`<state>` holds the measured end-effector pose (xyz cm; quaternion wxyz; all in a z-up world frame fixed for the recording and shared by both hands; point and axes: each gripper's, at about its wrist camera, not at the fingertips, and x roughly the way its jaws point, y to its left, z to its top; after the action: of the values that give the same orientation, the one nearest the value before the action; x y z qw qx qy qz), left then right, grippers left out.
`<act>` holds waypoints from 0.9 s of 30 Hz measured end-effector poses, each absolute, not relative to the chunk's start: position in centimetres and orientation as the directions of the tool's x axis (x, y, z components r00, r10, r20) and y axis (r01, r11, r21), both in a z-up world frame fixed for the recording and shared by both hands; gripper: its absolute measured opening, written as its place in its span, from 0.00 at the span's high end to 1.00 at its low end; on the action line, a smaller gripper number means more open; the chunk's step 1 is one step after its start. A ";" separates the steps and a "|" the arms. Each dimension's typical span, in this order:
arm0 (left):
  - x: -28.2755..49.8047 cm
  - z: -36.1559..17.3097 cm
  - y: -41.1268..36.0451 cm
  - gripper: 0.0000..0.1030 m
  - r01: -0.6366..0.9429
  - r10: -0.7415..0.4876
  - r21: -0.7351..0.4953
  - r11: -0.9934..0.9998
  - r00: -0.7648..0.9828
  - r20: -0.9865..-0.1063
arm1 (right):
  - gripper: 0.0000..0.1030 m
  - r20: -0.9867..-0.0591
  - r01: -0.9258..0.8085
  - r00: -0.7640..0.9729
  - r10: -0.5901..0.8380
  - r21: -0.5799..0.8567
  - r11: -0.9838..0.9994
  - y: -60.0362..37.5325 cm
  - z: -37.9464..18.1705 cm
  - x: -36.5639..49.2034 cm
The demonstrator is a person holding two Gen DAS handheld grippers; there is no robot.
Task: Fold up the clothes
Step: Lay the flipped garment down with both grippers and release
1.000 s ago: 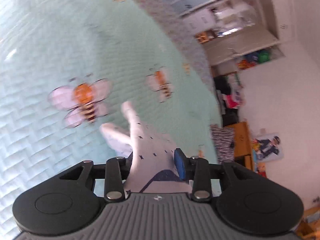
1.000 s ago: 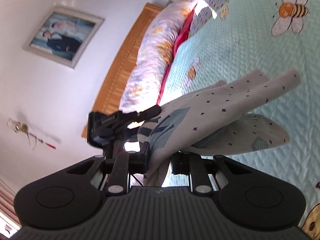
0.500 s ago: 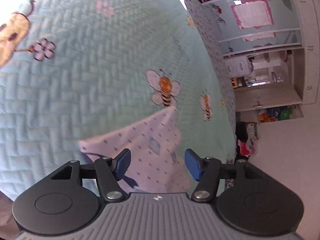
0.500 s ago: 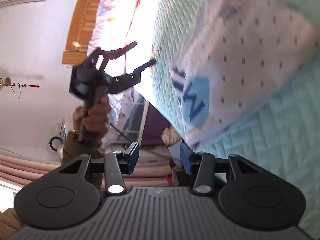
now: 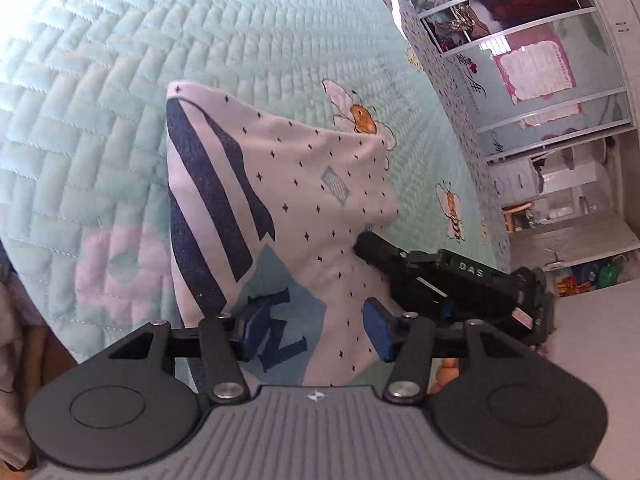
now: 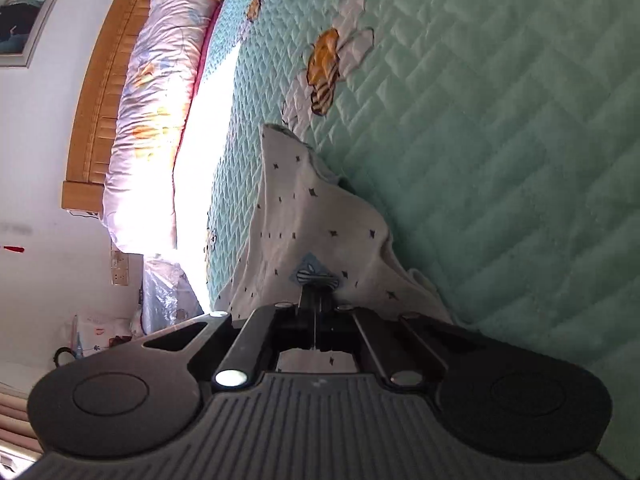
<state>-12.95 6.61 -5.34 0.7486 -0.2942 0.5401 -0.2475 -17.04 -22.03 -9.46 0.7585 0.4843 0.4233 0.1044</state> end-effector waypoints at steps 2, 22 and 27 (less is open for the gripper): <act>-14.2 -3.5 6.6 0.43 0.019 -0.626 -0.665 0.746 0.360 -0.692 | 0.75 -0.582 0.216 0.633 0.511 0.766 0.605 -21.5 -7.1 -17.3; -18.0 -0.8 0.3 0.27 -0.298 -0.091 -0.192 0.935 0.320 -0.943 | 0.21 -0.931 -0.189 0.350 0.103 0.037 0.981 -11.6 3.1 -19.3; -18.6 -0.6 -0.6 0.27 -0.296 -0.075 -0.173 0.939 0.316 -0.946 | 0.21 -0.934 -0.246 0.344 0.100 0.013 0.969 -10.9 3.3 -19.6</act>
<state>-18.58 -0.58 -0.62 0.7952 -0.1597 0.5809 0.0692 -19.64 -10.90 3.27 0.8171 -0.0649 0.5629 0.1059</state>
